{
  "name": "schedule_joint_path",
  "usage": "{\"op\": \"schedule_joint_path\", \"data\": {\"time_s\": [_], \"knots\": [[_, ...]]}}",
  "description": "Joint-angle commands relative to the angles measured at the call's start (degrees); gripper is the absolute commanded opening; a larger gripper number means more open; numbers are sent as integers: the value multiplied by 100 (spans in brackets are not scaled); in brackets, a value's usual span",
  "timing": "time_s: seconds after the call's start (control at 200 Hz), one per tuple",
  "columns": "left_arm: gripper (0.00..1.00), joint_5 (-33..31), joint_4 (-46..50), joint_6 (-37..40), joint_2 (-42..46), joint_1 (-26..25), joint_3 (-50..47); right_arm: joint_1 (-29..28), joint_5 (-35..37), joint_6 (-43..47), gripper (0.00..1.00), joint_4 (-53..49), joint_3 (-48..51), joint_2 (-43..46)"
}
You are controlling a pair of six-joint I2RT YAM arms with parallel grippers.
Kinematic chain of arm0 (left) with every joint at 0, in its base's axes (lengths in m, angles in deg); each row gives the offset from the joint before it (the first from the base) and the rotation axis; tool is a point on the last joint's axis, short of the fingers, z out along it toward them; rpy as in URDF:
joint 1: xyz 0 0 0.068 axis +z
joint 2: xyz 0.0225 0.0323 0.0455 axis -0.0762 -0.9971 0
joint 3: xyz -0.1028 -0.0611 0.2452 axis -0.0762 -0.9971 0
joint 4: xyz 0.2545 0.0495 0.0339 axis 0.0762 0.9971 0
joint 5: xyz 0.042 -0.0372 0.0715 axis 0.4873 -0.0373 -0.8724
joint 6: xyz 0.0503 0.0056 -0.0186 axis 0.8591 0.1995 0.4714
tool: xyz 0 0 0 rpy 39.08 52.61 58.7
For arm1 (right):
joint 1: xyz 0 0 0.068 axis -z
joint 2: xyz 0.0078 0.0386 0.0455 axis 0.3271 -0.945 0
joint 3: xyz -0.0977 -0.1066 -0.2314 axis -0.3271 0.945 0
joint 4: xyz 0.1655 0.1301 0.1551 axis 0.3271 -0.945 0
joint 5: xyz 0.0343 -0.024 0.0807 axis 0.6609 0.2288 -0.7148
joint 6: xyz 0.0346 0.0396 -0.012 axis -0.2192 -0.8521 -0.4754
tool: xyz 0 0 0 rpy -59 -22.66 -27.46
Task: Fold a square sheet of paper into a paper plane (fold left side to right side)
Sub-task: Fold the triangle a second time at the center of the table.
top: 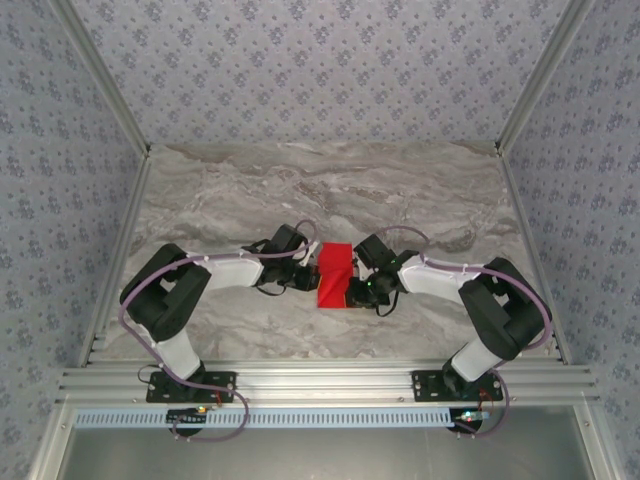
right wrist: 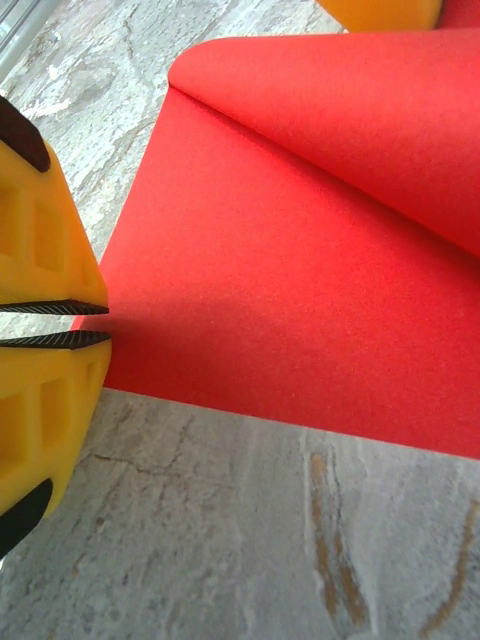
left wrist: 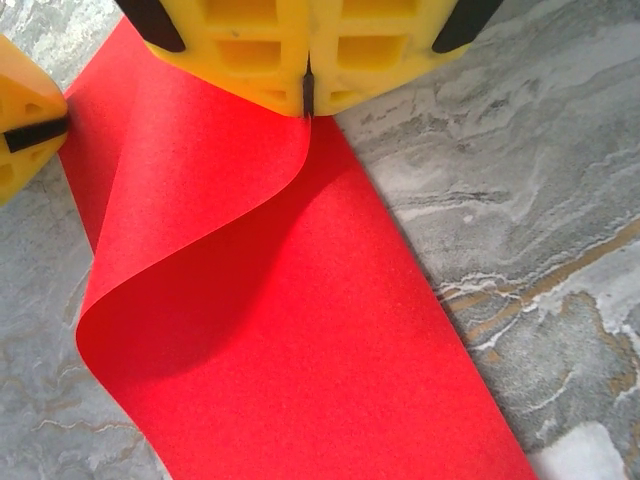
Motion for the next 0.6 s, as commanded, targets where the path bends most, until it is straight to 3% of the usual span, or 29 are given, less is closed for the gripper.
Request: {"op": "schedule_joint_path", "data": {"time_s": [0.0,0.3,0.595], "knots": [[0,144,-16,135,-154,19,177,-65,159,107,15,-266,18,-149],[0,161,26,152,-225,23,181,254,-502,31,15,531,97,593],[0,119,46,140,-236,26,189,334,-871,-462,13,1784,-81,196]]}}
